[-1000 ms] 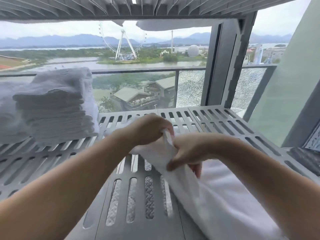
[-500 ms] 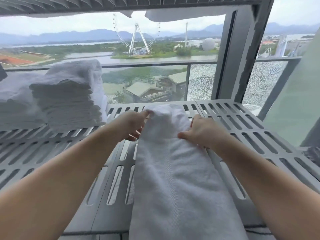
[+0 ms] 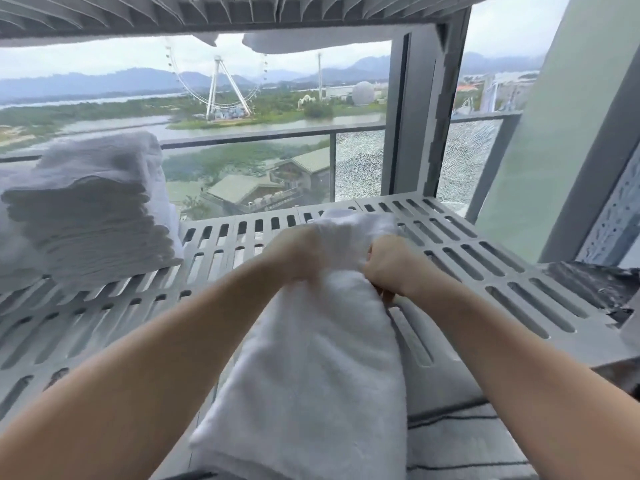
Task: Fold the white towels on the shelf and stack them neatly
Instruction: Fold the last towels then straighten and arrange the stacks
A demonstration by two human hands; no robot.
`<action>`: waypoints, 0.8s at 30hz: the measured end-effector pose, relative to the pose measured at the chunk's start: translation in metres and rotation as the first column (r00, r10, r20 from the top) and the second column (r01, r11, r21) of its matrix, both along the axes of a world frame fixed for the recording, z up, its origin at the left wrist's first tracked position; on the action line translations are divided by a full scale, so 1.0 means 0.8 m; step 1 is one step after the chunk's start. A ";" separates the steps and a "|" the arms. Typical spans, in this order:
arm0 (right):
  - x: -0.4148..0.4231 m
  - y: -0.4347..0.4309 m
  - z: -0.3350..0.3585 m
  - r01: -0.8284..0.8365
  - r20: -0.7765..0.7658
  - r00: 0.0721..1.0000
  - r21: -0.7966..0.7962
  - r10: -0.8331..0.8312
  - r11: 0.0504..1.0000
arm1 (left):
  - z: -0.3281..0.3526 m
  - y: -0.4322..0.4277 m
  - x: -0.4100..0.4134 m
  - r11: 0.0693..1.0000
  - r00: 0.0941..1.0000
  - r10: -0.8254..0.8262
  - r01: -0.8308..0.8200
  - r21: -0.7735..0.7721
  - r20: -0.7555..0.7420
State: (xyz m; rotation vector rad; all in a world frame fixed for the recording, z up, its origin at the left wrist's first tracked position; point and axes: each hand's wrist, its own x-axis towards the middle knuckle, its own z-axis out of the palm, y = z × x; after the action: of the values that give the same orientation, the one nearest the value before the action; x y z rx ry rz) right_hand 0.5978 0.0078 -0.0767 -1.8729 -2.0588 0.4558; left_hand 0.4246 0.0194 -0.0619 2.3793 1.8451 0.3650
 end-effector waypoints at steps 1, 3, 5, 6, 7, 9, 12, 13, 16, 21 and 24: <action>-0.003 -0.007 0.002 0.013 0.025 1.000 -0.045 -0.012 0.999 | -0.001 0.007 0.001 0.998 0.998 -0.050 0.052 0.035 -0.039; -0.012 -0.023 0.009 0.012 0.078 0.997 -0.126 -0.002 0.992 | -0.007 0.024 -0.001 0.992 0.993 -0.110 0.112 0.050 -0.040; -0.021 -0.039 0.014 -0.025 -0.041 0.999 -0.235 0.015 0.972 | -0.007 0.035 0.006 0.976 0.979 -0.202 0.204 0.073 -0.039; -0.023 -0.048 0.016 -0.049 -0.140 0.990 -0.287 0.009 0.957 | -0.007 0.041 0.009 0.958 0.964 -0.259 0.265 0.107 -0.064; -0.024 -0.056 0.017 -0.086 -0.213 0.977 -0.324 0.016 0.942 | -0.008 0.044 0.013 0.943 0.951 -0.307 0.311 0.117 -0.046; -0.022 -0.069 0.019 -0.178 -0.290 0.954 -0.353 0.074 0.918 | -0.019 0.060 0.022 0.932 0.940 -0.333 0.340 0.122 -0.076; -0.010 -0.068 0.024 -0.141 -0.355 0.932 -0.169 0.073 0.975 | -0.029 0.067 0.018 0.887 0.931 -0.325 0.362 0.287 -0.169; -0.005 -0.062 0.024 -0.065 -0.338 0.940 -0.035 0.049 0.997 | -0.029 0.068 0.009 0.888 0.937 -0.302 0.343 0.306 -0.175; 0.006 -0.038 0.026 0.051 -0.137 0.991 0.343 -0.004 0.938 | -0.026 0.074 -0.022 0.949 0.969 -0.183 0.217 0.228 -0.164; -0.003 0.021 0.024 -0.107 0.125 0.989 0.278 0.074 0.955 | -0.005 0.061 -0.062 0.995 0.981 -0.087 0.095 0.038 -0.171; -0.003 0.055 0.018 -0.184 0.161 0.973 0.106 0.166 0.977 | 0.000 0.053 -0.063 0.996 0.986 -0.062 0.071 0.054 -0.152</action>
State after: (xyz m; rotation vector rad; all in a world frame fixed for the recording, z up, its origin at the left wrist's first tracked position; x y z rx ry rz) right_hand 0.5954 0.0519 -0.0624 -1.7112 -2.3078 0.2307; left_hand 0.3740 0.0617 -0.0616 2.5659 1.8336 0.2431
